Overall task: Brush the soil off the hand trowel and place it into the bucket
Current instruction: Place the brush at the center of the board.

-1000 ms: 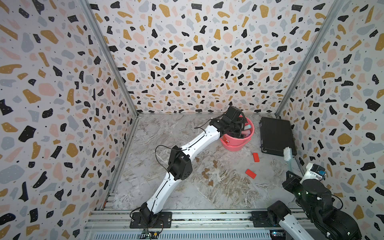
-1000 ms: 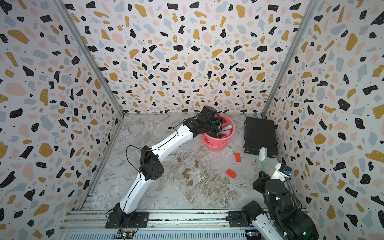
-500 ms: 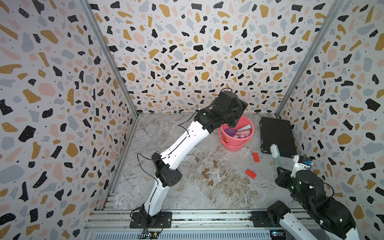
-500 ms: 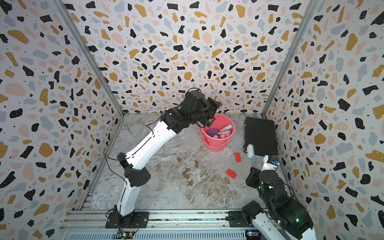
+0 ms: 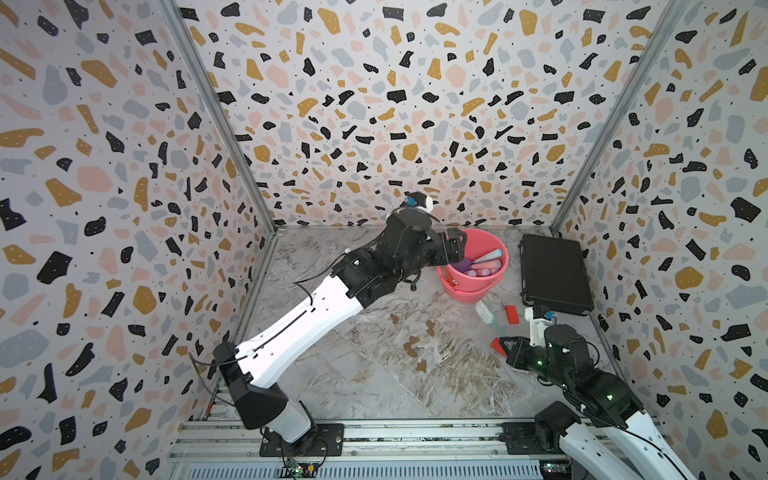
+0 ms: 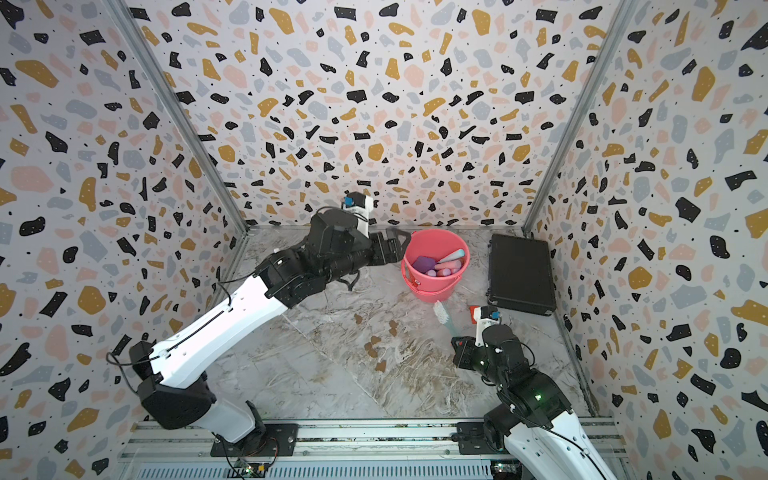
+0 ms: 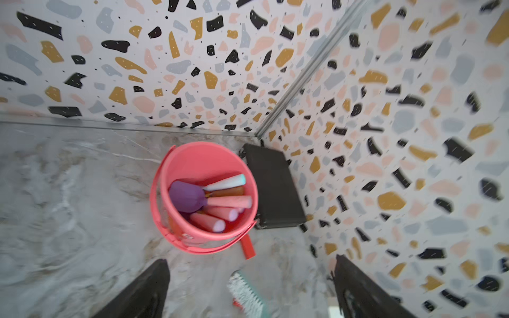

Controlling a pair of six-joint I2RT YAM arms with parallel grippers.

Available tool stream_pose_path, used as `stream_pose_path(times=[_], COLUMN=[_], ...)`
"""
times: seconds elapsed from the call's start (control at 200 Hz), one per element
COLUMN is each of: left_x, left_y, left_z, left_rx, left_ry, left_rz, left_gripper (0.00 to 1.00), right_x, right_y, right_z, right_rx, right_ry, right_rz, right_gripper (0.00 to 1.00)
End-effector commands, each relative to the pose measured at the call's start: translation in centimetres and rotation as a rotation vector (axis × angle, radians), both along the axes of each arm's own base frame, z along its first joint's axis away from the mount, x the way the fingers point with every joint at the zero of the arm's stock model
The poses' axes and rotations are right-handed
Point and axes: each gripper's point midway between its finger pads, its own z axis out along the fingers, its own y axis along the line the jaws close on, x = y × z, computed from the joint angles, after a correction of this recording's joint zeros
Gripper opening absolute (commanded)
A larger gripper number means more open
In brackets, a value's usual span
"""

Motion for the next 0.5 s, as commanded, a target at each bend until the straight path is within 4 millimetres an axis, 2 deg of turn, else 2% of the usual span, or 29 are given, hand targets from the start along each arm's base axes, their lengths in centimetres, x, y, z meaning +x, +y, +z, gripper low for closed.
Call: stream_pose_path(times=[0.0, 0.125, 0.28, 0.305, 0.38, 0.491], left_x=[-1.2, -3.0, -5.0, -5.4, -6.2, -7.5], left_y=[2.4, 5.6, 9.1, 9.8, 11.7, 14.2], left_z=[1.1, -1.4, -5.0, -5.1, -7.3, -9.0], left_rx=[0.107, 0.175, 0.236, 0.232, 0.25, 0.23], left_ry=[-0.2, -0.219, -0.192, -0.194, -0.163, -0.145], left_rz=[-0.057, -0.043, -0.017, -0.007, 0.027, 0.079], left_gripper=[0.96, 1.0, 0.99, 0.99, 0.99, 0.99], right_x=[0.8, 1.2, 2.0, 2.1, 2.6, 3.1], right_y=[1.3, 1.2, 0.4, 0.5, 0.5, 0.5], right_z=[0.5, -1.5, -4.5, -4.9, -6.1, -7.8], right_rx=[0.11, 0.12, 0.107, 0.113, 0.132, 0.145], right_ry=[-0.017, 0.011, 0.059, 0.064, 0.075, 0.104], right_rz=[-0.006, -0.046, -0.129, -0.136, -0.167, -0.209], right_gripper=[0.0, 0.0, 0.0, 0.0, 0.0, 0.0])
